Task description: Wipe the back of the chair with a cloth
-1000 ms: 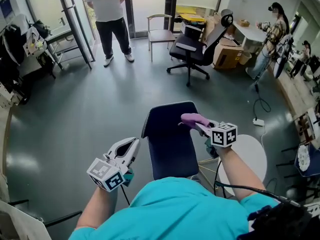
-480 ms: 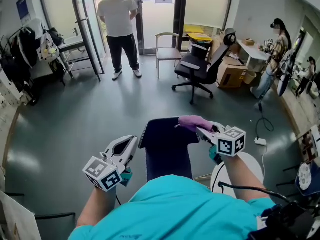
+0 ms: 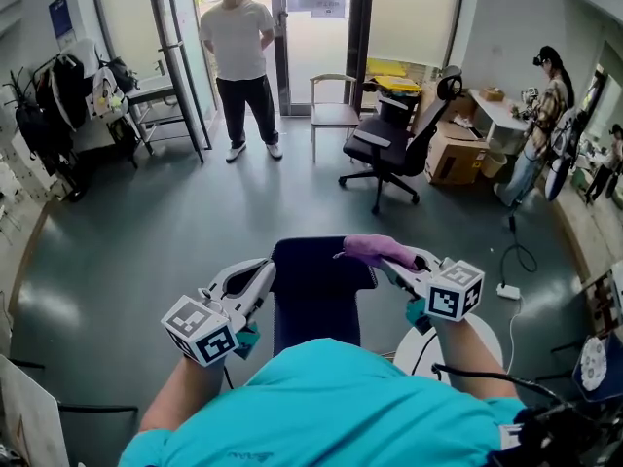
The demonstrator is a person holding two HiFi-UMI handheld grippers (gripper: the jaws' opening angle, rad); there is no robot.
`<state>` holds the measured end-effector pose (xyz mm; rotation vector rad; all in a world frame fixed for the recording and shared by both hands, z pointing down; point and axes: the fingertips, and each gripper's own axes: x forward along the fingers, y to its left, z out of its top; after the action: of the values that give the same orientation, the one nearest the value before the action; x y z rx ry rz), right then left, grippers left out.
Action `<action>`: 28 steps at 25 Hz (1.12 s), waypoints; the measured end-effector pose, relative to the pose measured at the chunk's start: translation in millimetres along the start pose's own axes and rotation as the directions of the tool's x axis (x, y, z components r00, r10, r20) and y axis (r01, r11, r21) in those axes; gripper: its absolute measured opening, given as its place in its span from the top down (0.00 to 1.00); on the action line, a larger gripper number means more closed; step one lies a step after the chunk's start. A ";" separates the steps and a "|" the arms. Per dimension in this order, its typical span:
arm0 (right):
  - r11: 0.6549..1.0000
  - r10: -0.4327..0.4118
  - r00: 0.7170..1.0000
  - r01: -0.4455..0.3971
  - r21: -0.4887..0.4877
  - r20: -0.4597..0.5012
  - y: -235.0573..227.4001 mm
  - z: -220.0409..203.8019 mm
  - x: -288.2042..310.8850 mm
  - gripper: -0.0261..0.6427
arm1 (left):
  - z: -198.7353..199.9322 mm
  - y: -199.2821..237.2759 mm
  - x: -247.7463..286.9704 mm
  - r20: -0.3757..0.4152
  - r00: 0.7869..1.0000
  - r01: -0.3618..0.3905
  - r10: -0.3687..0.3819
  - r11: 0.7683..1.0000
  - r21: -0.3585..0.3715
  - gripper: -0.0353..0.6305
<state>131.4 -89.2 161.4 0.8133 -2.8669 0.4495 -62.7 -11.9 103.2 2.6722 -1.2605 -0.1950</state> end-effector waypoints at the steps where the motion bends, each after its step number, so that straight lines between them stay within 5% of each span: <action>1: 1.000 0.007 1.000 -0.007 -0.002 0.009 1.0 1.0 -3.6 0.84 | -1.0 -2.1 2.1 -0.006 1.000 -0.001 0.001 1.000 0.003 0.94; 28: 0.993 0.034 0.994 -0.022 -0.117 0.107 14.3 36.7 -38.1 0.85 | -5.5 -23.0 18.9 -0.004 1.000 -0.004 0.004 1.000 0.019 0.94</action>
<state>154.6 -70.5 115.4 0.8024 -2.9747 0.2456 -32.5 -11.7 102.8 2.6848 -1.2724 -0.1781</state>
